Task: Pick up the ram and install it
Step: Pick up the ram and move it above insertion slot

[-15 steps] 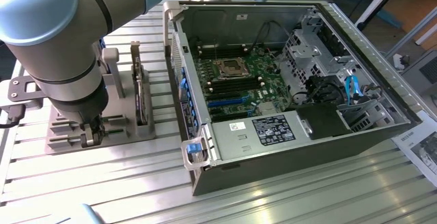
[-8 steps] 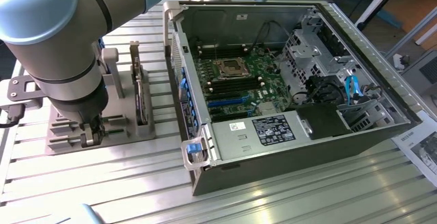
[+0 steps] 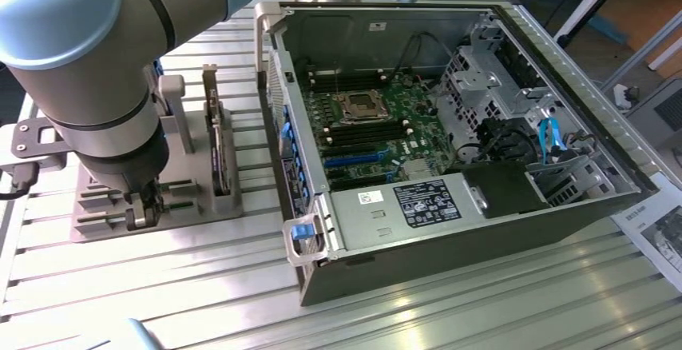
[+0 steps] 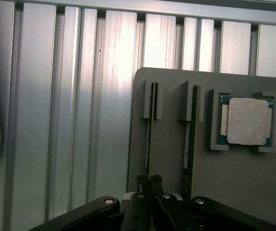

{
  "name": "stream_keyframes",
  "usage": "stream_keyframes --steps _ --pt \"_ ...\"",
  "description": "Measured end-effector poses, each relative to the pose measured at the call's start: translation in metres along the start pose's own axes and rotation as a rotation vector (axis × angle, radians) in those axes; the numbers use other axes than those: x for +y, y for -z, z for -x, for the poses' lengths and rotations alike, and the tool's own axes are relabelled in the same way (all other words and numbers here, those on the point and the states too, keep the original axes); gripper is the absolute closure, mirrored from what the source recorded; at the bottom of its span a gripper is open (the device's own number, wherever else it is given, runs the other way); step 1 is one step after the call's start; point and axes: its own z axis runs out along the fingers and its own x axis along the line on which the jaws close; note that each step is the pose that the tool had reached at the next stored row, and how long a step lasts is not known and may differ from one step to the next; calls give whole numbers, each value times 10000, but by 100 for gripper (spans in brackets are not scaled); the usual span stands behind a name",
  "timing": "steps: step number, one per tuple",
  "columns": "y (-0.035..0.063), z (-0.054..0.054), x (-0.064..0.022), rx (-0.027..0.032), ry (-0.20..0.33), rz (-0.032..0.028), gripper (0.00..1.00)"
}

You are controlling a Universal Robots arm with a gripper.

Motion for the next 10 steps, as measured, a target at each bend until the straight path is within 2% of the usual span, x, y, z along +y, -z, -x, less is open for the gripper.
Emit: stream_keyframes --steps 10 --pt "1 0 0 -4 -158 -7 87"
